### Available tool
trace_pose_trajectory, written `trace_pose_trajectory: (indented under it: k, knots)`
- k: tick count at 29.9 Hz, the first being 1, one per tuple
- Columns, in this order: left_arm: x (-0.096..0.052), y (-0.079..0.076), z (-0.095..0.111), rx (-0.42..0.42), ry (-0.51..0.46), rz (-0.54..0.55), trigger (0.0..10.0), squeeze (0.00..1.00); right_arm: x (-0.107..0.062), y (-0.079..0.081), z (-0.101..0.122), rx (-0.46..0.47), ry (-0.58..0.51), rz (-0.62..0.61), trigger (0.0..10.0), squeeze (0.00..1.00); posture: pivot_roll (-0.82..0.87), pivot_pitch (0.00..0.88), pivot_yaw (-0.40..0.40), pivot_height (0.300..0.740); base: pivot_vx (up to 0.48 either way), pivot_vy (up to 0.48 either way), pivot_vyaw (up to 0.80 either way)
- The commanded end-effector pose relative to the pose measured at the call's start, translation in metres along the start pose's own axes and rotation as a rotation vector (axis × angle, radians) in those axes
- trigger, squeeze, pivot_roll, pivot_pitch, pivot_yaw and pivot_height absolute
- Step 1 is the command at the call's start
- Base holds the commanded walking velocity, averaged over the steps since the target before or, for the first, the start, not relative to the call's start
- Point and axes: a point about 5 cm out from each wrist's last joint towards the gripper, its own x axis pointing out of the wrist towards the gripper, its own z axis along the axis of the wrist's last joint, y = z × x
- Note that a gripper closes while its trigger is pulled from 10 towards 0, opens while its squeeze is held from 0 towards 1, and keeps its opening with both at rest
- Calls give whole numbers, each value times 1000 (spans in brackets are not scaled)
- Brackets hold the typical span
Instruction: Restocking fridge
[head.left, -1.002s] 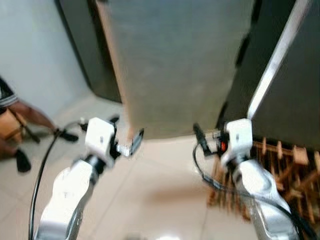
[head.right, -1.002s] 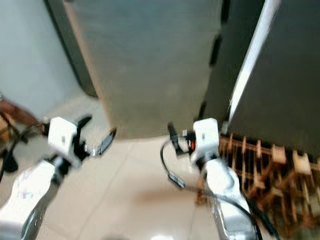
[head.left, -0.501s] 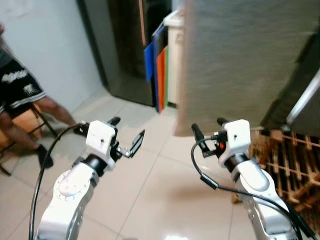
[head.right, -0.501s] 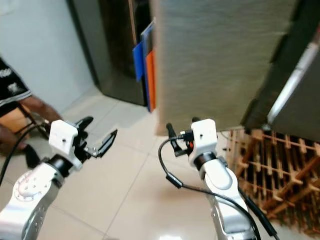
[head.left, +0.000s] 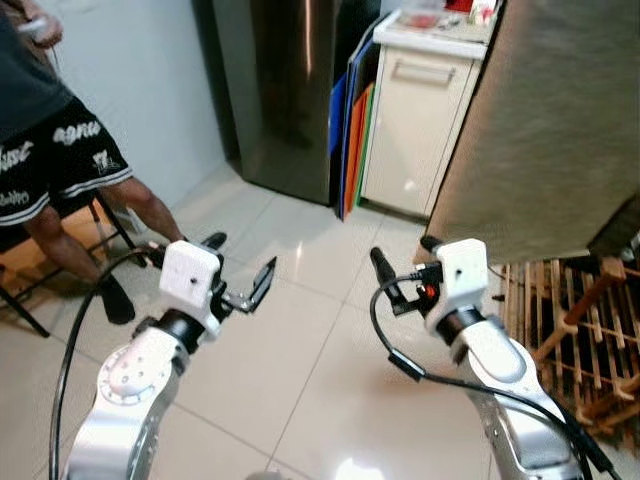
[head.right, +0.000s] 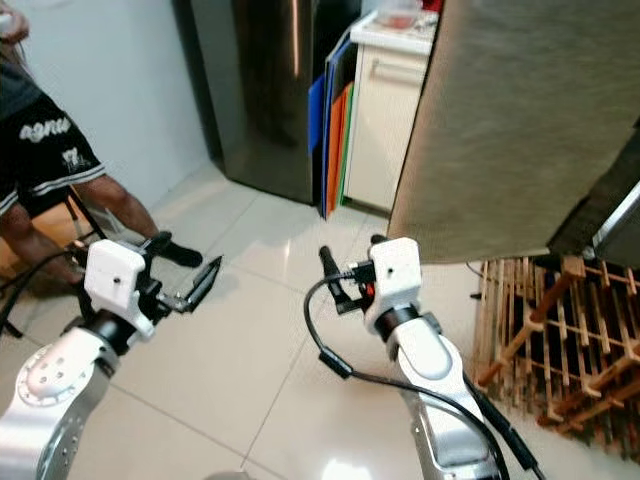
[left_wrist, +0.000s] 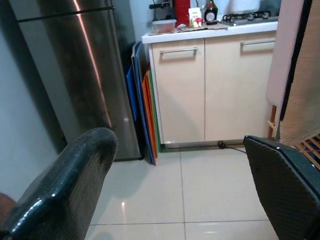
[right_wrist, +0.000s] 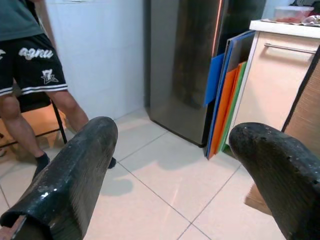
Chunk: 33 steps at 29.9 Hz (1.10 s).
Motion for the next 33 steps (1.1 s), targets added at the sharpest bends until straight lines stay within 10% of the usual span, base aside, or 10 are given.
trace_pose_trajectory:
  k: [1,33]
  knots:
    - [4,1,2,-4,-17,1,10000,0,-1,-5,3,-9,-4,-17,10000,0,49,0,35,740,0,0,0]
    - [0,-3,-3,-34,-9,-41,10000,0,-1,-4,-1,-13,12,4,10000,0,51,0,33,740,323,0,0]
